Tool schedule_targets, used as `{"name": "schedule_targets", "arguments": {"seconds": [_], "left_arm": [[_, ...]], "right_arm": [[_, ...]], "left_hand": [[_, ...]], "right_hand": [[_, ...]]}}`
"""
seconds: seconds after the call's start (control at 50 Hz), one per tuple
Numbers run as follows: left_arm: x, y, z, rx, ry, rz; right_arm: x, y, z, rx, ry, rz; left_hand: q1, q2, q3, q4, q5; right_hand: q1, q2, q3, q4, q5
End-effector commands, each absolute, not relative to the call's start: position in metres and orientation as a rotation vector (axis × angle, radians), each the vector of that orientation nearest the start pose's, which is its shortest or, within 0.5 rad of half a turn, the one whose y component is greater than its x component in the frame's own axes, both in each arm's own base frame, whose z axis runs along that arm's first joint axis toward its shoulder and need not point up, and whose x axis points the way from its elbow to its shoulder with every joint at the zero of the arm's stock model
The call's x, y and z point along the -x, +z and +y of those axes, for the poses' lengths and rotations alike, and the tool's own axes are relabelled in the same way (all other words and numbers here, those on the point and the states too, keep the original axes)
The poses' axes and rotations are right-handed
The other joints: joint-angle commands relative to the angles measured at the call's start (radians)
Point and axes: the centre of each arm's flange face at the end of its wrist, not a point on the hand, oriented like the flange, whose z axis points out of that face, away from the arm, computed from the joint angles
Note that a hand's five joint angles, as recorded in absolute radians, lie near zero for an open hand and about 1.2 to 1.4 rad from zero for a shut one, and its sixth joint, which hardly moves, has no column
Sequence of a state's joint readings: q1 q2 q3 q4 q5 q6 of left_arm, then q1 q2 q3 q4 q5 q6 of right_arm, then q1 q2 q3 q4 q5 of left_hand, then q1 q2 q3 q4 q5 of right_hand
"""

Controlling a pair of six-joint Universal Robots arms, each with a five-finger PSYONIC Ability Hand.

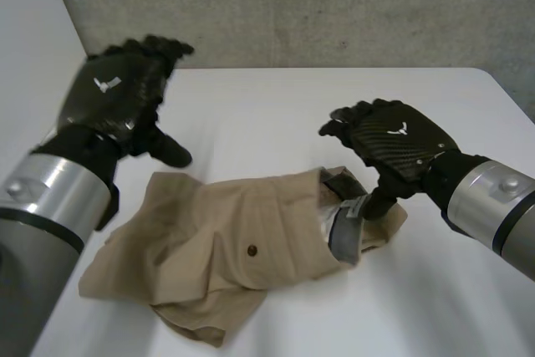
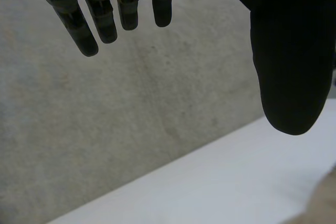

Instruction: Fold the shorts.

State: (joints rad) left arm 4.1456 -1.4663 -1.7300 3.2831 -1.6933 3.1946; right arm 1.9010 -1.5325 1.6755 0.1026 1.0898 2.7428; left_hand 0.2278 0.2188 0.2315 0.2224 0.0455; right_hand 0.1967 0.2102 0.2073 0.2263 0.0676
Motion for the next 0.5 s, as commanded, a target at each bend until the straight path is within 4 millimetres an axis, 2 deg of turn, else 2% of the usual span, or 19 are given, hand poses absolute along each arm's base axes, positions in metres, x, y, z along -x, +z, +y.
{"name": "schedule_targets", "arguments": {"seconds": [0.02,0.08,0.12,0.14,0.28,0.38,0.5], "left_arm": [[0.242,0.310,-0.196,-0.528,-2.490,2.256],[0.229,0.300,-0.206,-0.488,-2.387,2.290],[0.225,0.296,-0.209,-0.482,-2.352,2.304],[0.216,0.282,-0.211,-0.484,-2.231,2.360],[0.205,0.248,-0.202,-0.641,-1.956,2.401],[0.199,0.234,-0.199,-0.710,-1.854,2.380],[0.193,0.220,-0.194,-0.744,-1.767,2.399]], "right_arm": [[-0.275,0.280,-0.172,1.252,-1.739,1.720],[-0.283,0.281,-0.163,1.295,-1.729,1.678],[-0.292,0.277,-0.151,1.383,-1.712,1.636],[-0.292,0.277,-0.151,1.384,-1.712,1.636],[-0.295,0.247,-0.140,1.619,-1.615,1.751],[-0.299,0.229,-0.125,1.738,-1.551,1.748],[-0.297,0.215,-0.128,1.743,-1.551,1.801]], "left_hand": [[-0.026,-0.017,-0.030,-0.021,-0.018],[-0.003,0.006,-0.006,0.003,0.005],[0.000,0.009,-0.003,0.006,0.008],[0.009,0.018,0.005,0.015,0.017],[0.009,0.018,0.006,0.015,0.017],[0.012,0.021,0.008,0.018,0.020],[0.050,0.059,0.047,0.056,0.058]], "right_hand": [[-0.022,-0.036,-0.033,-0.052,-0.068],[-0.022,-0.036,-0.033,-0.052,-0.068],[-0.022,-0.036,-0.033,-0.052,-0.068],[-0.022,-0.036,-0.033,-0.052,-0.068],[-0.022,-0.036,-0.033,-0.052,-0.068],[-0.022,-0.036,-0.033,-0.052,-0.068],[0.000,-0.014,-0.011,-0.030,-0.046]]}}
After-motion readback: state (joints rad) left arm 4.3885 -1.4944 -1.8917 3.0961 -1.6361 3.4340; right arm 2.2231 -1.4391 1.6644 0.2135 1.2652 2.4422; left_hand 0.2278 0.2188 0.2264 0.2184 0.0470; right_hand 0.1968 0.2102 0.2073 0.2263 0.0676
